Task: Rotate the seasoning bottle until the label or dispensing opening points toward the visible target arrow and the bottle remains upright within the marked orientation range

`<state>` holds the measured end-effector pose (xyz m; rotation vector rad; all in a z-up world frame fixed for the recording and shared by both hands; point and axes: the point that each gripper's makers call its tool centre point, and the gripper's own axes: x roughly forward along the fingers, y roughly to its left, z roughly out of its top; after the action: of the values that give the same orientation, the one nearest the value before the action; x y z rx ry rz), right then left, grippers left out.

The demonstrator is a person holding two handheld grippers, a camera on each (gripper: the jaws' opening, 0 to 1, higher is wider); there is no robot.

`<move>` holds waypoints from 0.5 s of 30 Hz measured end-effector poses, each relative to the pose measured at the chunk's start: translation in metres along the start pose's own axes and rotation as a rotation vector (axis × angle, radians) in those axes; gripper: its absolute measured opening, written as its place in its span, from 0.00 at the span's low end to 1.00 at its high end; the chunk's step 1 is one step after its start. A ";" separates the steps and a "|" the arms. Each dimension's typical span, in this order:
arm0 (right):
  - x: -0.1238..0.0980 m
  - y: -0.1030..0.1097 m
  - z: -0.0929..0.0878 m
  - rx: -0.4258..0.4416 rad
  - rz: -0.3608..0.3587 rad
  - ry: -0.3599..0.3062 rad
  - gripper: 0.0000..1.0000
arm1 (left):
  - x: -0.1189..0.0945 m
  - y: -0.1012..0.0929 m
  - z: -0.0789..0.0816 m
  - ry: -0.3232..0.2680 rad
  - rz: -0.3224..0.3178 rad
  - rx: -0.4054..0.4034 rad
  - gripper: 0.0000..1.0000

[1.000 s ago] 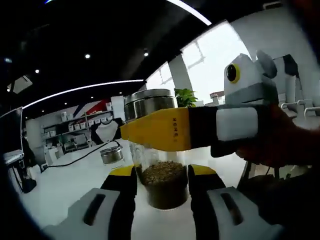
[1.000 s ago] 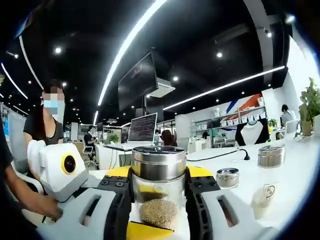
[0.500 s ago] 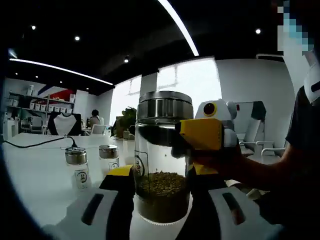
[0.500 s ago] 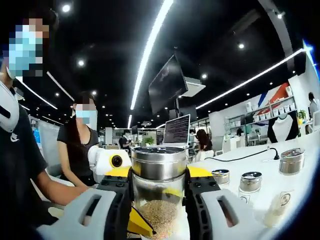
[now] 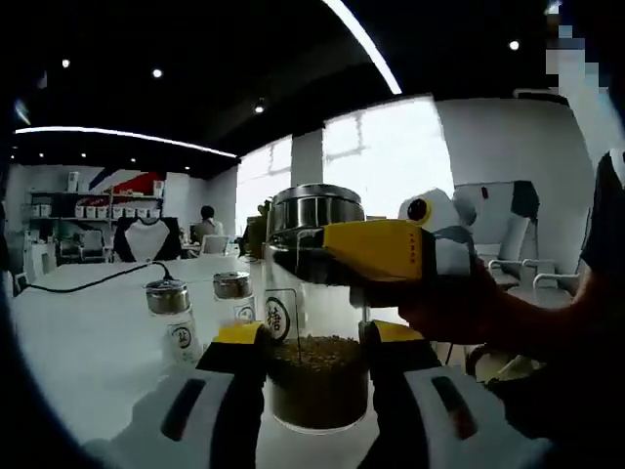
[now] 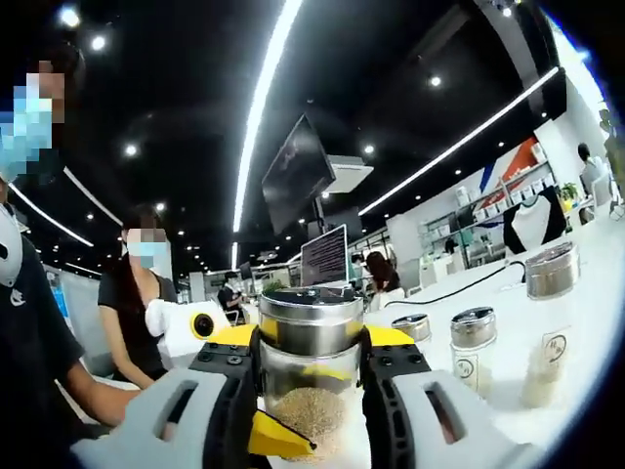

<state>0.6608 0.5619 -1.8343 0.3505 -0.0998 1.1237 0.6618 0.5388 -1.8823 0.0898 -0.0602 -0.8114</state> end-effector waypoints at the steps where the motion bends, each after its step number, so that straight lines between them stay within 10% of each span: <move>1: 0.000 -0.001 0.000 0.000 -0.014 -0.002 0.39 | 0.001 0.004 0.000 0.002 0.032 0.019 0.43; 9: 0.010 -0.003 -0.004 -0.076 -0.147 0.022 0.38 | -0.003 0.027 -0.003 0.022 0.259 0.143 0.43; 15: 0.014 -0.001 -0.008 -0.159 -0.179 0.038 0.37 | -0.004 0.031 -0.007 0.035 0.276 0.153 0.44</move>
<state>0.6667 0.5760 -1.8387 0.1915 -0.1211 0.9380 0.6823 0.5634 -1.8865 0.2352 -0.0990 -0.5284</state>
